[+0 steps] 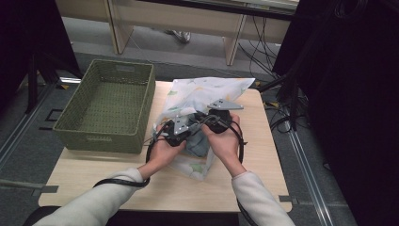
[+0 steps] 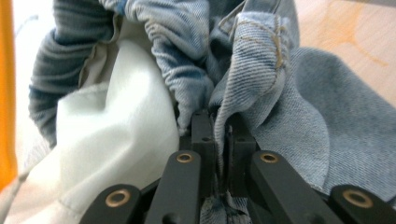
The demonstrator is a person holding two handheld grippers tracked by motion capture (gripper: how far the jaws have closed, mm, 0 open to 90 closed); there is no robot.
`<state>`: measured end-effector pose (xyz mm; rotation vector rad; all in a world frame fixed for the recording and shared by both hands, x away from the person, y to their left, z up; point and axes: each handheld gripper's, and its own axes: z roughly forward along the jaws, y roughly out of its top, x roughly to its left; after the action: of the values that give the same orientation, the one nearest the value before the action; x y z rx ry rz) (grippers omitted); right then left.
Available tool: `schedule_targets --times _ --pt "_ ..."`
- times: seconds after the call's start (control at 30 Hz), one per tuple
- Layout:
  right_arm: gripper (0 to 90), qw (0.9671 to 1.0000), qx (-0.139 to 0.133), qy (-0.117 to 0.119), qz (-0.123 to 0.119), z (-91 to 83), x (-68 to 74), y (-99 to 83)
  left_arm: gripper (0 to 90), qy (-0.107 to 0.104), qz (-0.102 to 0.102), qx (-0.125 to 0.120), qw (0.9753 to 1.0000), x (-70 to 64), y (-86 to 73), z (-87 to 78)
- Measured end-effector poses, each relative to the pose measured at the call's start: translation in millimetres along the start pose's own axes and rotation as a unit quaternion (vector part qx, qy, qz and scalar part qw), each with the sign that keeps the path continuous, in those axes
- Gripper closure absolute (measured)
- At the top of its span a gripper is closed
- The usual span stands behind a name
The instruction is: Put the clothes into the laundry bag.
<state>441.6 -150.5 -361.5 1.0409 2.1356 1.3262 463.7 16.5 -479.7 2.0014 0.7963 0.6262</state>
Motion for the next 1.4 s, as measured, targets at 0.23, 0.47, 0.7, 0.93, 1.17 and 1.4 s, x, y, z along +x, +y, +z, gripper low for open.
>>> schedule_targets --times 0.23,0.47,0.7,0.93,1.17,1.4 --pt "90.0 1.0000 0.002 0.001 0.001 0.3 0.1 -0.3 81.5 -0.003 0.001 0.004 1.0000 -0.9 -1.8 3.7" --pt "90.0 1.0000 0.005 0.000 0.001 1.1 -1.9 -1.5 58.8 -0.028 0.036 0.018 0.9988 -5.0 -4.3 -3.8" --pt "90.0 1.0000 0.007 0.000 0.000 0.7 -3.3 -1.4 36.0 -0.060 0.082 0.013 0.9947 -9.7 -3.8 -33.4" --pt "90.0 1.0000 0.007 -0.001 -0.002 0.4 -3.2 -1.1 28.5 -0.085 0.093 -0.003 0.9920 -11.2 -3.2 -66.5" --pt "90.0 1.0000 0.007 -0.001 -0.001 0.4 -3.8 -0.9 28.7 -0.107 0.104 0.015 0.9887 -18.1 -16.1 -76.0" --pt "90.0 1.0000 0.008 -0.001 -0.001 0.5 -2.7 -1.0 29.0 -0.112 0.106 0.036 0.9873 -22.5 -16.4 -58.5"
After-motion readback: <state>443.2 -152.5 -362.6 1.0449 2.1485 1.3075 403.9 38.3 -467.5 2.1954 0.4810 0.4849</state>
